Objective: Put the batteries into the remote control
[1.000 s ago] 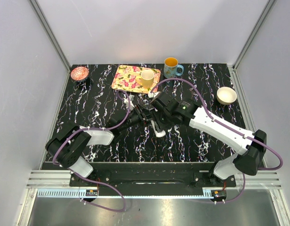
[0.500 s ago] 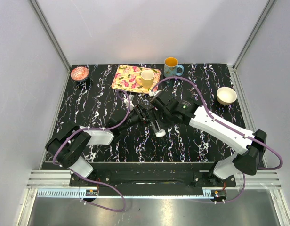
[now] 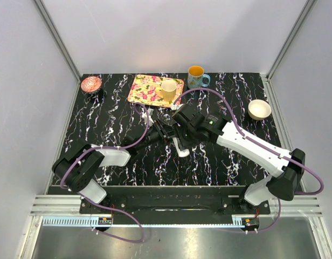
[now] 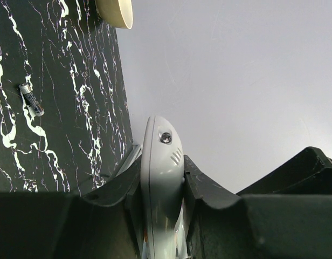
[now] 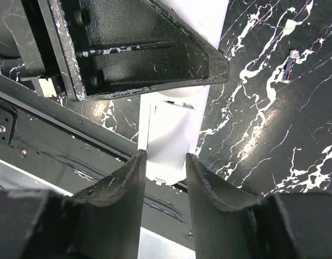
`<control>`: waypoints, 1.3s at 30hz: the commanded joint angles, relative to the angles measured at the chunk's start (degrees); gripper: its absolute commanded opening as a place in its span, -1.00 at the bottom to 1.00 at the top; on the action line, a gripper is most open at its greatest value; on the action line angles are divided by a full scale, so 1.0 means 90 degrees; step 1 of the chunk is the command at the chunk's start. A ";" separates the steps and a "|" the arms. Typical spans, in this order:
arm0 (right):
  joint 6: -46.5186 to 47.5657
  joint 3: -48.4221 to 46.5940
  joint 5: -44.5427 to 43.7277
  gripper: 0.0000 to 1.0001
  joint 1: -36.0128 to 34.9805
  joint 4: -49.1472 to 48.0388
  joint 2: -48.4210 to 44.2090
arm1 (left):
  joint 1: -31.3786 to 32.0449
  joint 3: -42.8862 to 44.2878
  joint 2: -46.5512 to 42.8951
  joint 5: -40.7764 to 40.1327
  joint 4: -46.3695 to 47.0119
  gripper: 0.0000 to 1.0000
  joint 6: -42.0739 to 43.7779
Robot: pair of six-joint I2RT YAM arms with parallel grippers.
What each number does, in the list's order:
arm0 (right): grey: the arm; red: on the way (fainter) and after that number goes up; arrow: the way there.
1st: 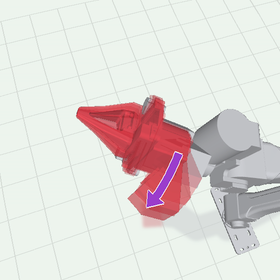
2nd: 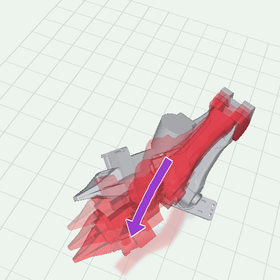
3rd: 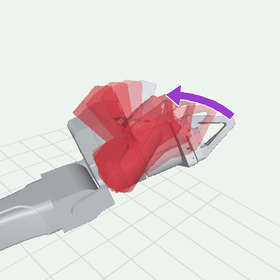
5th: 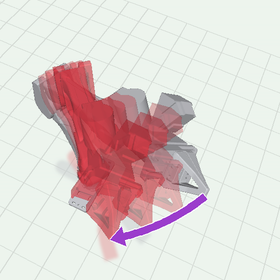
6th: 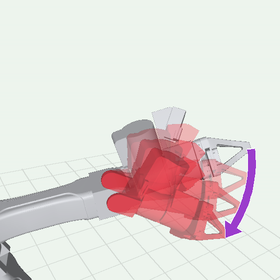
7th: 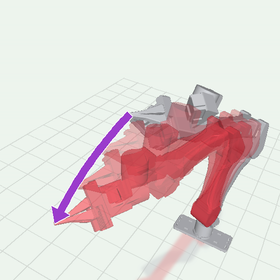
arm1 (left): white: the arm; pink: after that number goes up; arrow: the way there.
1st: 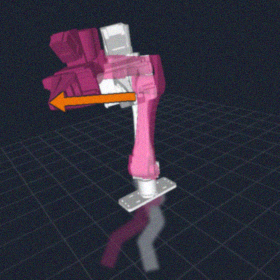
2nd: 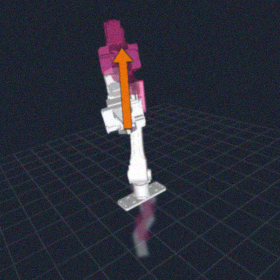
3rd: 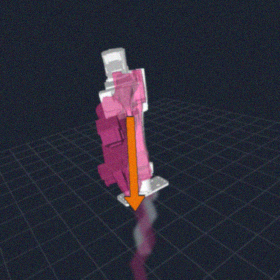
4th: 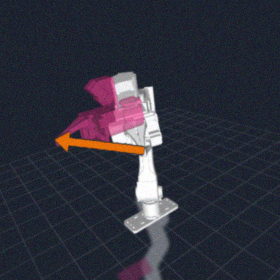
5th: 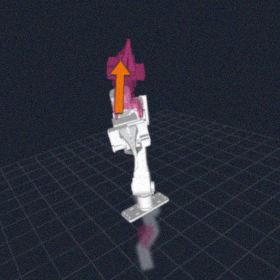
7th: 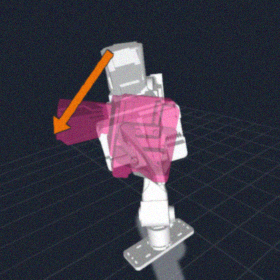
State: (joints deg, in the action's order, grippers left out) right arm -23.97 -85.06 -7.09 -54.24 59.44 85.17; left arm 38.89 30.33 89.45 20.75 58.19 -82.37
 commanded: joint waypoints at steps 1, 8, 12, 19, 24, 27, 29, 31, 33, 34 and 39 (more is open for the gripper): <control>-0.0052 -0.0178 0.0007 -0.36 -0.0038 -0.0120 -0.0020 | 0.0014 0.0058 -0.0017 0.0028 0.0555 -1.00 0.0021; -0.0042 -0.0129 0.0017 -0.39 -0.0038 -0.0120 0.0000 | 0.0024 0.0078 0.0022 0.0048 0.0604 -1.00 0.0002; -0.0013 -0.0110 -0.0003 -0.40 -0.0038 -0.0101 0.0000 | 0.0014 0.0058 0.0042 0.0067 0.0624 -1.00 -0.0018; 0.0065 -0.0081 -0.0169 -0.15 -0.0038 -0.0052 0.0029 | 0.0014 0.0019 0.0022 0.0106 0.0741 -1.00 -0.0106; 0.0095 -0.0061 -0.0208 -0.10 -0.0038 -0.0071 0.0049 | 0.0014 0.0019 0.0012 0.0126 0.0838 -1.00 -0.0174; 0.0104 -0.0051 -0.0208 -0.07 -0.0028 -0.0091 0.0059 | 0.0014 -0.0010 0.0012 0.0126 0.0946 -1.00 -0.0223; 0.0124 -0.0032 -0.0237 -0.05 -0.0028 -0.0101 0.0068 | 0.0014 -0.0010 0.0022 0.0145 0.1043 -1.00 -0.0262; 0.0114 -0.0032 -0.0247 -0.01 -0.0028 -0.0120 0.0068 | 0.0024 -0.0039 0.0032 0.0145 0.1083 -1.00 -0.0291; 0.0095 -0.0041 -0.0267 0.01 -0.0038 -0.0110 0.0049 | 0.0024 -0.0059 0.0042 0.0155 0.1102 -1.00 -0.0291; 0.0095 -0.0051 -0.0267 0.04 -0.0038 -0.0110 0.0049 | 0.0024 -0.0078 0.0032 0.0136 0.1102 -1.00 -0.0291; 0.0017 -0.0217 -0.0296 0.21 -0.0038 -0.0101 -0.0058 | 0.0024 -0.0098 0.0081 0.0116 0.1083 -1.00 -0.0243</control>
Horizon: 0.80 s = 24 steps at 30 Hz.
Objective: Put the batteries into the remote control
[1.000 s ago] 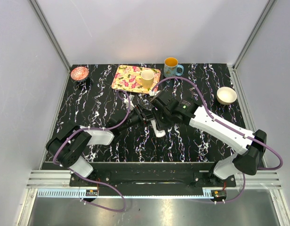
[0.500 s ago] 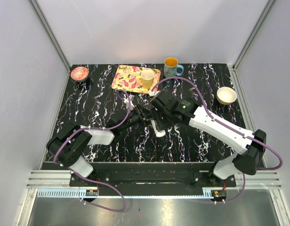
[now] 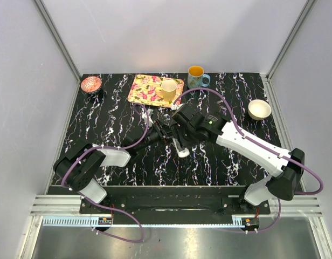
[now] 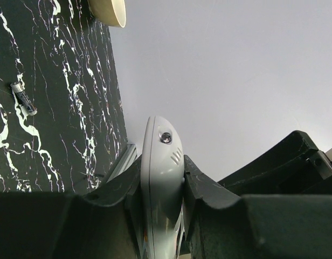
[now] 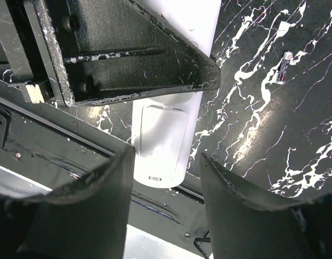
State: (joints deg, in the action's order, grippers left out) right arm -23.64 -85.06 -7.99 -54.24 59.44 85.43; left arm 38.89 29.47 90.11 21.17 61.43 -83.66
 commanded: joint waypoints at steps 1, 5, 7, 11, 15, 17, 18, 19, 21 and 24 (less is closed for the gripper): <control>-0.0020 -0.0256 -0.0206 0.25 -0.0028 -0.0081 -0.0126 | 0.0014 -0.0013 0.0027 0.0070 0.0743 -1.00 -0.0099; -0.0166 -0.0315 -0.0235 0.39 -0.0028 -0.0130 -0.0351 | 0.0024 -0.0023 0.0115 0.0070 0.0850 -1.00 -0.0138; -0.0235 -0.0247 -0.0226 0.43 -0.0019 -0.0246 -0.0517 | 0.0024 -0.0023 0.0125 0.0060 0.0889 -1.00 -0.0148; -0.0643 0.0308 0.0037 0.46 0.0282 -0.0656 -0.0926 | 0.0014 -0.0052 0.0144 0.0079 0.0997 -1.00 -0.0168; -0.1152 0.1430 0.0944 0.48 0.1092 -0.1670 -0.1910 | 0.0005 -0.0159 0.0213 0.0099 0.1309 -1.00 -0.0246; -0.1483 0.2180 0.1725 0.54 0.1396 -0.2471 -0.2225 | 0.0005 -0.0208 0.0300 0.0138 0.1533 -1.00 -0.0343; -0.1572 0.2369 0.1911 0.56 0.1581 -0.2667 -0.2391 | 0.0014 -0.0208 0.0330 0.0158 0.1602 -1.00 -0.0372; -0.1640 0.2525 0.2164 0.57 0.1631 -0.2988 -0.2441 | 0.0005 -0.0199 0.0359 0.0187 0.1670 -1.00 -0.0411; -0.1748 0.2809 0.2381 0.59 0.1700 -0.3244 -0.2499 | 0.0014 -0.0189 0.0389 0.0236 0.1710 -1.00 -0.0422; -0.1895 0.3034 0.2800 0.63 0.1739 -0.3762 -0.2510 | 0.0005 -0.0189 0.0389 0.0255 0.1729 -1.00 -0.0422</control>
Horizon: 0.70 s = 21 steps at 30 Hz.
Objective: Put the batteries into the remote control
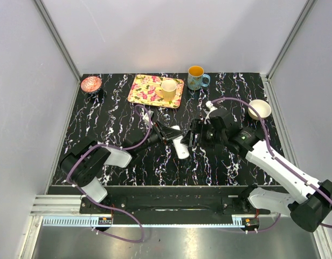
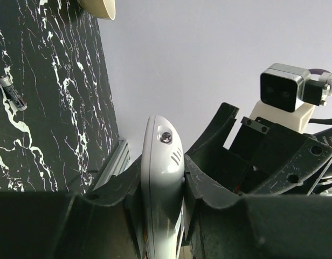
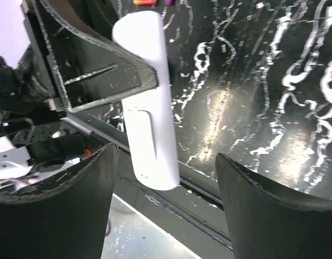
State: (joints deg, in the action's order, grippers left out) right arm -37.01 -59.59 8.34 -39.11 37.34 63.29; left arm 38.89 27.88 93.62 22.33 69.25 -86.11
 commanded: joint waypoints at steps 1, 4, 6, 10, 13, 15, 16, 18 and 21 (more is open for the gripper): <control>-0.0428 0.0254 0.1084 0.63 0.0097 -0.1501 -0.0020 | 0.0005 -0.0021 -0.0012 0.0156 0.0869 -1.00 -0.0150; -0.0496 0.0381 0.1358 0.64 0.0147 -0.1766 0.0126 | 0.0005 -0.0002 -0.0041 0.0195 0.0899 -1.00 -0.0169; -0.0506 0.0498 0.1456 0.62 0.0205 -0.1883 0.0175 | 0.0005 -0.0002 -0.0080 0.0205 0.0918 -1.00 -0.0179; -0.0594 0.0761 0.1651 0.58 0.0351 -0.2263 0.0195 | 0.0005 -0.0051 -0.0198 0.0263 0.0899 -1.00 -0.0198; -0.0653 0.0889 0.1826 0.54 0.0439 -0.2420 0.0244 | 0.0005 -0.0051 -0.0295 0.0283 0.0879 -1.00 -0.0198; -0.0682 0.0957 0.1905 0.51 0.0469 -0.2489 0.0273 | 0.0005 -0.0051 -0.0373 0.0293 0.0879 -1.00 -0.0208; -0.0692 0.0977 0.1935 0.49 0.0479 -0.2557 0.0263 | 0.0005 -0.0060 -0.0393 0.0293 0.0879 -1.00 -0.0218; -0.0692 0.1045 0.2022 0.47 0.0488 -0.2606 0.0292 | 0.0005 -0.0041 -0.0461 0.0283 0.0879 -1.00 -0.0208; -0.0731 0.1152 0.2120 0.43 0.0518 -0.2704 0.0292 | 0.0005 -0.0051 -0.0510 0.0302 0.0889 -1.00 -0.0218</control>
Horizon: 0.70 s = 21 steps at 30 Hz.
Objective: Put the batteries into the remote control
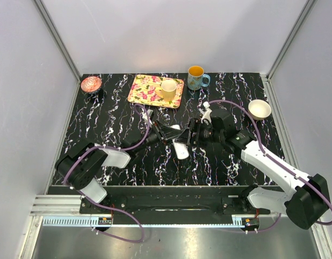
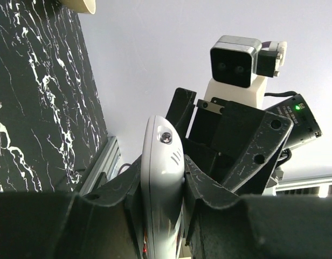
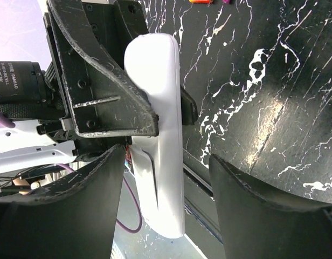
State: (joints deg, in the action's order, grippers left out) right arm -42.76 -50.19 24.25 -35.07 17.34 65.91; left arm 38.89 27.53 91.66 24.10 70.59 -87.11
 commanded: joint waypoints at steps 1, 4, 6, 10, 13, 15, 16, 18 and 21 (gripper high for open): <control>-0.0112 0.0137 0.0391 0.42 0.0088 -0.0569 -0.0009 | 0.0005 -0.0012 -0.0311 0.0115 0.0751 -1.00 -0.0116; -0.0219 0.0264 0.0450 0.39 0.0107 -0.0725 -0.0077 | 0.0005 -0.0012 -0.0350 0.0115 0.0761 -1.00 -0.0116; -0.0239 0.0343 0.0489 0.36 0.0127 -0.0784 -0.0106 | 0.0005 0.0008 -0.0350 0.0115 0.0761 -1.00 -0.0126; -0.0326 0.0567 0.0577 0.32 0.0156 -0.0950 -0.0145 | 0.0014 0.0056 -0.0379 0.0115 0.0799 -1.00 -0.0145; -0.0385 0.0704 0.0626 0.29 0.0176 -0.1077 -0.0194 | 0.0005 0.0105 -0.0399 0.0125 0.0819 -1.00 -0.0165; -0.0414 0.0801 0.0665 0.29 0.0195 -0.1136 -0.0224 | 0.0005 0.0135 -0.0418 0.0135 0.0829 -1.00 -0.0175; -0.0444 0.0840 0.0675 0.28 0.0205 -0.1175 -0.0224 | 0.0005 0.0144 -0.0418 0.0145 0.0848 -1.00 -0.0194; -0.0454 0.0851 0.0694 0.27 0.0225 -0.1214 -0.0224 | 0.0005 0.0154 -0.0409 0.0154 0.0887 -1.00 -0.0213; -0.0463 0.0890 0.0685 0.25 0.0283 -0.1282 -0.0204 | 0.0024 0.0154 -0.0399 0.0184 0.1034 -1.00 -0.0301</control>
State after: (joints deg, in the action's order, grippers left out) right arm -46.85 -42.96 29.93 -33.54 7.55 64.79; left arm 38.94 27.53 90.78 24.84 70.39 -87.46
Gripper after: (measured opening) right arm 0.632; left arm 0.310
